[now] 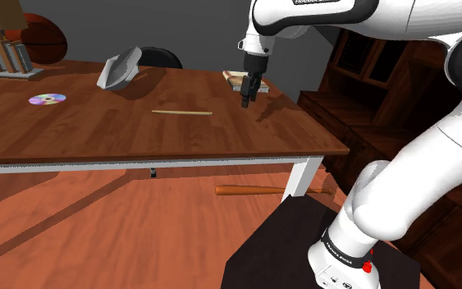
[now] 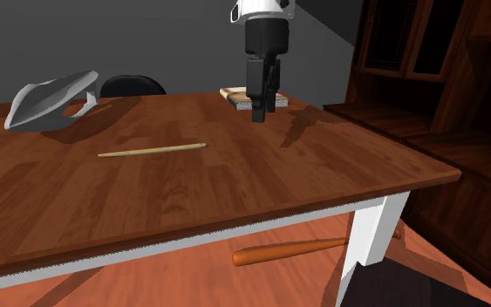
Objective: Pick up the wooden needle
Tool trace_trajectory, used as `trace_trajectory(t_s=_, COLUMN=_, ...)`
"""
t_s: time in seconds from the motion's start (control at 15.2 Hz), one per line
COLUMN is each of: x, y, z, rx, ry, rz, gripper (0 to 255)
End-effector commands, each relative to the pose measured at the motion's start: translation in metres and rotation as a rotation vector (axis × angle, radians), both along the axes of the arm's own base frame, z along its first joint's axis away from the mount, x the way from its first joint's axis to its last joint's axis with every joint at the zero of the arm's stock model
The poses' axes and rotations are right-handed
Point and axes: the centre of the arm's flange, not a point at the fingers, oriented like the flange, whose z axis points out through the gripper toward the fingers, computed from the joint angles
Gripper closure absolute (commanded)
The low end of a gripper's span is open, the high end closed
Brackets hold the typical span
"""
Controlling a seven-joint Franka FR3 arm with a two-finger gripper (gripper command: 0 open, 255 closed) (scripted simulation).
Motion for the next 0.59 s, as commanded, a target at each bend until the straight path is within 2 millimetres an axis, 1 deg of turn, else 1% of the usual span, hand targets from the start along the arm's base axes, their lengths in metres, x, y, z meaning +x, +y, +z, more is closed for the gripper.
trace_trajectory(t_s=0.0, x=0.023, y=0.005, z=-0.007, rx=0.004, ry=-0.004, rz=0.064, gripper=0)
trace_trajectory(t_s=0.26, x=0.073, y=0.016, z=-0.019, rx=0.012, ry=-0.011, rz=0.184, gripper=0)
trace_trajectory(t_s=0.53, x=0.122, y=0.033, z=-0.03, rx=0.02, ry=-0.018, rz=0.304, gripper=0)
